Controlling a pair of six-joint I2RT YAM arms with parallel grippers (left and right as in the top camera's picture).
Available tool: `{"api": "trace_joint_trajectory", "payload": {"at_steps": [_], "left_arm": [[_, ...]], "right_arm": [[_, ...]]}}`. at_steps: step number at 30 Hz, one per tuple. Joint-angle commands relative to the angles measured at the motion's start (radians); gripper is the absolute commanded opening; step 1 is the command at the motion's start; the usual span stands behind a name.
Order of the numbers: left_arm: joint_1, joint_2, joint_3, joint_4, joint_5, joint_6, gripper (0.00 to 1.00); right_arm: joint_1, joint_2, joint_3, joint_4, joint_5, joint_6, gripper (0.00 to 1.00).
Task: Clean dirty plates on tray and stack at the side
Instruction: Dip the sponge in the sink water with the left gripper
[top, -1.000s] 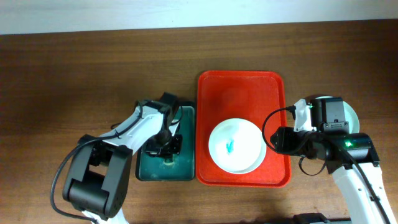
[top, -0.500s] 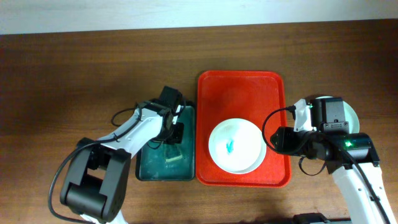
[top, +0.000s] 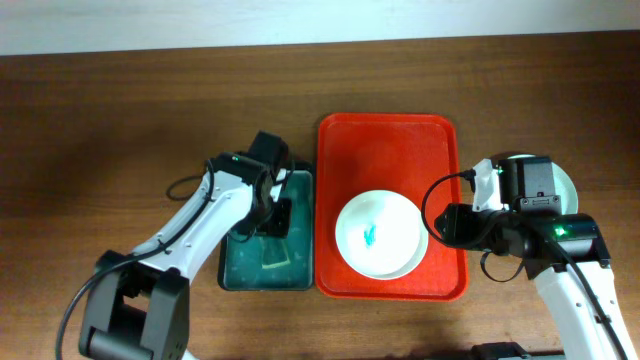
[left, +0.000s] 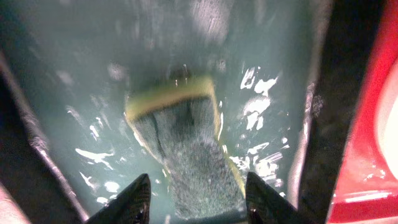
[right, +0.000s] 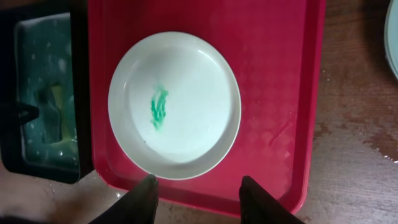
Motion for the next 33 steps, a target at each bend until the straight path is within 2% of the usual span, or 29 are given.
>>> {"api": "trace_joint_trajectory", "payload": {"at_steps": [1, 3, 4, 5, 8, 12, 15, 16, 18, 20, 24, 29, 33], "left_arm": [[-0.003, -0.004, -0.156, 0.098, 0.035, -0.146, 0.34], [-0.003, -0.004, -0.215, 0.174, 0.035, -0.165, 0.25], [-0.003, -0.004, -0.233, 0.206, 0.035, -0.17, 0.17], [-0.003, -0.004, -0.234, 0.214, 0.034, -0.17, 0.0], [0.0, -0.008, -0.208, 0.198, -0.002, -0.158, 0.0], [0.0, -0.03, -0.058, 0.05, -0.055, -0.076, 0.0], [-0.002, -0.067, 0.074, -0.039, -0.054, -0.024, 0.0], [-0.002, -0.077, 0.104, -0.053, -0.052, -0.02, 0.0], [-0.003, -0.087, 0.133, -0.051, -0.04, -0.018, 0.0], [-0.008, -0.087, 0.154, -0.043, -0.04, -0.018, 0.0], [-0.034, -0.087, 0.156, -0.013, -0.04, -0.018, 0.0], [-0.093, -0.087, 0.162, 0.037, -0.016, -0.014, 0.0], [-0.143, -0.086, 0.162, 0.101, -0.013, -0.014, 0.0]], "right_arm": [[-0.003, 0.0, 0.01, 0.0, 0.013, -0.01, 0.47], [-0.003, 0.005, 0.01, 0.001, 0.013, -0.01, 0.47], [-0.003, 0.011, 0.01, 0.002, 0.014, -0.01, 0.47], [-0.003, 0.018, 0.01, 0.003, 0.02, -0.009, 0.48], [-0.004, 0.057, 0.01, 0.003, 0.062, 0.043, 0.49], [-0.035, 0.138, 0.01, 0.007, 0.055, 0.096, 0.47], [-0.1, 0.212, 0.01, 0.021, 0.016, 0.084, 0.47], [-0.119, 0.246, 0.01, 0.034, -0.042, 0.02, 0.47], [-0.129, 0.305, 0.01, 0.042, -0.15, -0.1, 0.47], [-0.126, 0.38, 0.006, 0.052, -0.152, -0.142, 0.46], [-0.126, 0.484, -0.019, 0.141, -0.146, -0.142, 0.46], [-0.113, 0.557, -0.074, 0.264, -0.132, -0.123, 0.3], [-0.031, 0.563, -0.133, 0.37, -0.066, -0.044, 0.25]]}}
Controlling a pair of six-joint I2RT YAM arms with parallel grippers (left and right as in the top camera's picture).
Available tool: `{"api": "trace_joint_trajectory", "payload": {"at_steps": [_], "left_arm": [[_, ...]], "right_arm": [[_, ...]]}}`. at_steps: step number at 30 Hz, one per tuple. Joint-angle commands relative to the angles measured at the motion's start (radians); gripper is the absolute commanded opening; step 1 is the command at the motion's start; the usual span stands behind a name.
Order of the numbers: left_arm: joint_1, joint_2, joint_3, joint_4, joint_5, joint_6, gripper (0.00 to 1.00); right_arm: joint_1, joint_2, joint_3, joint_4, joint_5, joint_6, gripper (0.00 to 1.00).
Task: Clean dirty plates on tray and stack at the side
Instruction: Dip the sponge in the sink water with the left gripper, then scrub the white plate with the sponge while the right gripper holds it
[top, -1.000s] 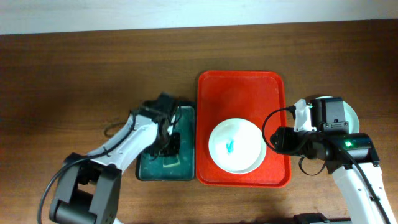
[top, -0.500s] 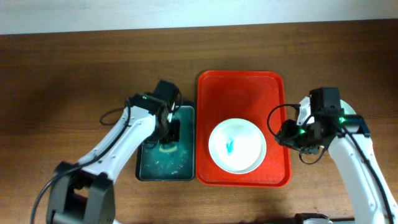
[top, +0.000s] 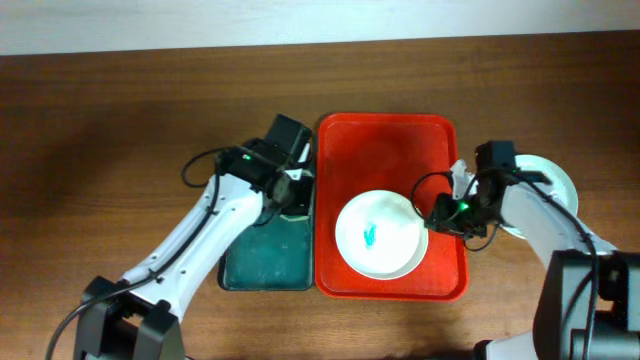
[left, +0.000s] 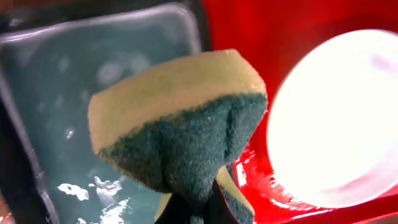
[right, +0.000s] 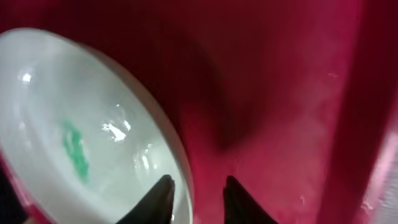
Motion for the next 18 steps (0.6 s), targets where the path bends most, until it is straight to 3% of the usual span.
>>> {"api": "trace_joint_trajectory", "payload": {"at_steps": [1, 3, 7, 18], "left_arm": [[-0.037, -0.015, 0.022, 0.046, 0.029, 0.016, 0.0], [-0.05, -0.009, 0.022, 0.09, 0.094, 0.016, 0.0], [-0.097, 0.066, 0.021, 0.191, 0.238, 0.0, 0.0], [-0.225, 0.351, 0.021, 0.384, 0.468, -0.068, 0.0]], "right_arm": [[0.094, 0.007, -0.04, 0.04, 0.078, 0.071, 0.22], [0.156, 0.008, -0.042, 0.044, 0.224, 0.174, 0.11], [0.192, 0.008, -0.042, 0.053, 0.278, 0.243, 0.04], [0.193, 0.008, -0.042, 0.037, 0.277, 0.248, 0.04]]}}
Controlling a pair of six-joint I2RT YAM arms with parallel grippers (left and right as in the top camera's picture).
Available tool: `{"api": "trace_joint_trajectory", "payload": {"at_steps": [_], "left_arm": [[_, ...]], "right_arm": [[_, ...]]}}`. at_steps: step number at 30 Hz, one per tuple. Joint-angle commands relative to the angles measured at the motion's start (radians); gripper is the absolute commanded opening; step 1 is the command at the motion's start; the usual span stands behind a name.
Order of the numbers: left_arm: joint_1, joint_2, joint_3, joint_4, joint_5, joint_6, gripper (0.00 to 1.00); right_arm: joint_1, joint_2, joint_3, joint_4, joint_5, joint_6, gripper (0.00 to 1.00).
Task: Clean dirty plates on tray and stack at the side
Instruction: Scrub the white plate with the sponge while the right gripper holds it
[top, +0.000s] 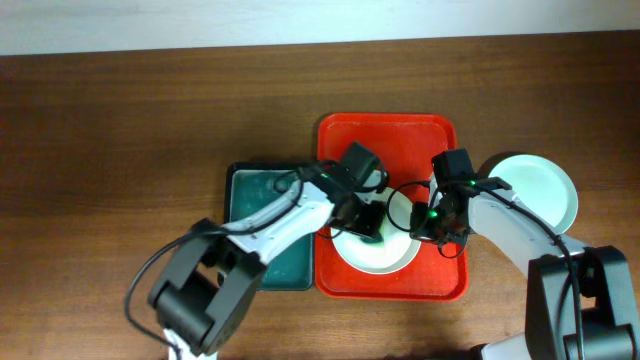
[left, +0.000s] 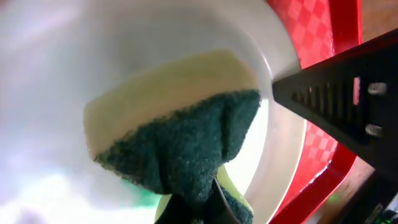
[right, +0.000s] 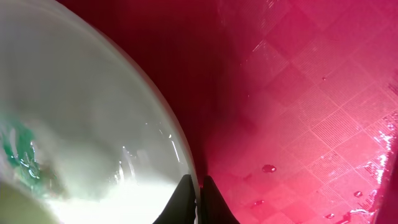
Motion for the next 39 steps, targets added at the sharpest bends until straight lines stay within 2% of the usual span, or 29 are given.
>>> {"api": "trace_joint_trajectory", "payload": {"at_steps": [1, 2, 4, 6, 9, 12, 15, 19, 22, 26, 30, 32, 33, 36, 39], "left_arm": [[-0.01, 0.051, 0.014, 0.035, 0.137, -0.02, 0.0], [-0.01, 0.061, 0.014, 0.029, 0.132, -0.019, 0.0], [-0.008, 0.076, 0.014, -0.005, 0.028, -0.02, 0.0], [-0.002, 0.08, 0.014, -0.05, -0.156, -0.022, 0.0], [0.007, 0.08, 0.018, -0.135, -0.554, -0.069, 0.0], [0.014, 0.08, 0.044, -0.197, -0.611, -0.061, 0.0], [0.014, 0.079, 0.086, -0.209, -0.5, -0.011, 0.0], [0.01, 0.09, 0.086, -0.099, -0.135, -0.009, 0.0], [-0.017, 0.136, 0.086, 0.023, 0.072, -0.042, 0.0], [-0.048, 0.201, 0.086, 0.103, 0.216, -0.077, 0.0], [-0.047, 0.204, 0.09, 0.087, 0.217, -0.07, 0.0], [-0.029, 0.202, 0.112, 0.011, 0.085, -0.069, 0.0], [-0.013, 0.201, 0.143, -0.075, -0.053, -0.069, 0.0], [0.026, 0.201, 0.226, -0.235, -0.319, -0.069, 0.0], [0.057, 0.201, 0.279, -0.314, -0.553, -0.069, 0.0]], "right_arm": [[0.005, 0.009, -0.008, -0.011, 0.079, 0.018, 0.04], [0.005, 0.009, -0.008, -0.012, 0.079, 0.018, 0.04], [0.005, 0.009, -0.008, -0.017, 0.079, 0.018, 0.04], [0.005, 0.009, -0.008, -0.024, 0.079, 0.018, 0.04], [0.005, 0.008, -0.008, -0.035, 0.079, 0.018, 0.04], [0.005, 0.008, -0.008, -0.035, 0.079, 0.018, 0.04], [0.005, 0.009, -0.008, -0.035, 0.079, 0.018, 0.04], [0.005, 0.008, -0.008, -0.035, 0.079, 0.018, 0.04], [0.005, 0.008, -0.008, -0.035, 0.079, 0.017, 0.04], [0.005, 0.009, -0.008, -0.035, 0.079, 0.017, 0.04], [0.005, 0.009, -0.008, -0.035, 0.079, 0.017, 0.04], [0.005, 0.008, -0.008, -0.035, 0.079, 0.017, 0.04], [0.005, 0.008, -0.008, -0.035, 0.079, 0.017, 0.04], [0.005, 0.008, -0.008, -0.035, 0.079, 0.017, 0.04], [0.005, 0.008, -0.008, -0.034, 0.079, 0.016, 0.04]]}}
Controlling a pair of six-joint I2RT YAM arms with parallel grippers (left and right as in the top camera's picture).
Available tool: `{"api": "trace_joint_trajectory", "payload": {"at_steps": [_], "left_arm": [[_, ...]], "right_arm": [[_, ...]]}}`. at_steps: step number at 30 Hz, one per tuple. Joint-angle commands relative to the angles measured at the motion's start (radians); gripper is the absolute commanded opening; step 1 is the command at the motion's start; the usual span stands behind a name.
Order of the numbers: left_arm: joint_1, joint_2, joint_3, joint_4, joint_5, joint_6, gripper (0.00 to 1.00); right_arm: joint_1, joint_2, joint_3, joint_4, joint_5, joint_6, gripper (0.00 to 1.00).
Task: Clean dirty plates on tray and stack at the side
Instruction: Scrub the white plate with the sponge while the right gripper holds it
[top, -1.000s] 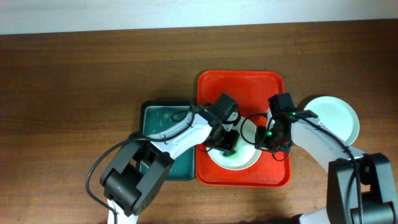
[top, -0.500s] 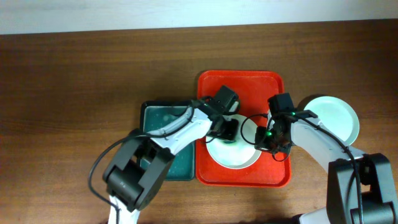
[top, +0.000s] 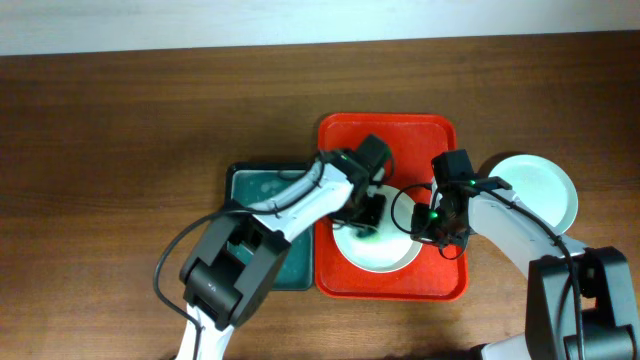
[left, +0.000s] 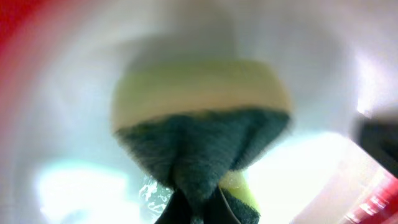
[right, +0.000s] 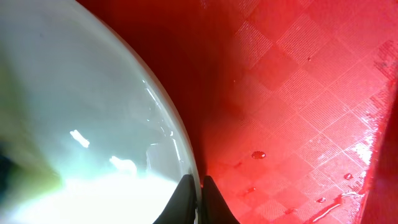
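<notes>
A white plate (top: 385, 252) lies on the red tray (top: 400, 140). My left gripper (top: 368, 212) is shut on a yellow and green sponge (left: 202, 124), which is pressed onto the plate's inside (left: 74, 112). My right gripper (right: 198, 199) is shut on the plate's right rim (right: 180, 143), one finger inside and one outside. A second white plate (top: 540, 190) rests on the table to the right of the tray. No green stain shows on the plate in the wrist views.
A dark basin of greenish water (top: 262, 200) stands just left of the tray, partly under my left arm. The tray floor (right: 298, 93) is wet with small drops. Brown table (top: 130, 130) spreads to the left and back.
The left gripper has shifted the sponge a little toward the plate's back left. The green smear seen in the right wrist view no longer shows. The right gripper still pinches the rim.
At first the left gripper stood open over the sponge in the basin and the right hung open above the stained plate. Then the left held the sponge lifted at the tray's edge while the right reached the plate's rim. Later the sponge pressed on the plate, rim pinched, as now.
</notes>
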Motion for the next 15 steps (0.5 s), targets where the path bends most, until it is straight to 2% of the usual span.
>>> {"api": "trace_joint_trajectory", "payload": {"at_steps": [1, 4, 9, 13, 15], "left_arm": [[0.065, 0.031, 0.052, -0.068, -0.474, 0.0, 0.0], [0.058, 0.031, 0.052, -0.067, -0.485, 0.006, 0.0], [0.022, 0.042, 0.051, 0.051, -0.101, 0.006, 0.0], [-0.024, 0.059, 0.051, 0.136, 0.061, 0.006, 0.0], [-0.048, 0.061, 0.051, 0.151, 0.069, 0.01, 0.0]], "right_arm": [[0.001, 0.011, -0.011, -0.003, 0.062, -0.009, 0.04], [0.001, 0.011, -0.011, -0.002, 0.062, -0.009, 0.04], [0.001, 0.011, -0.011, -0.003, 0.062, -0.009, 0.04], [0.001, 0.011, -0.011, -0.003, 0.062, -0.01, 0.04], [0.001, 0.011, -0.011, -0.003, 0.062, -0.012, 0.04]]}}
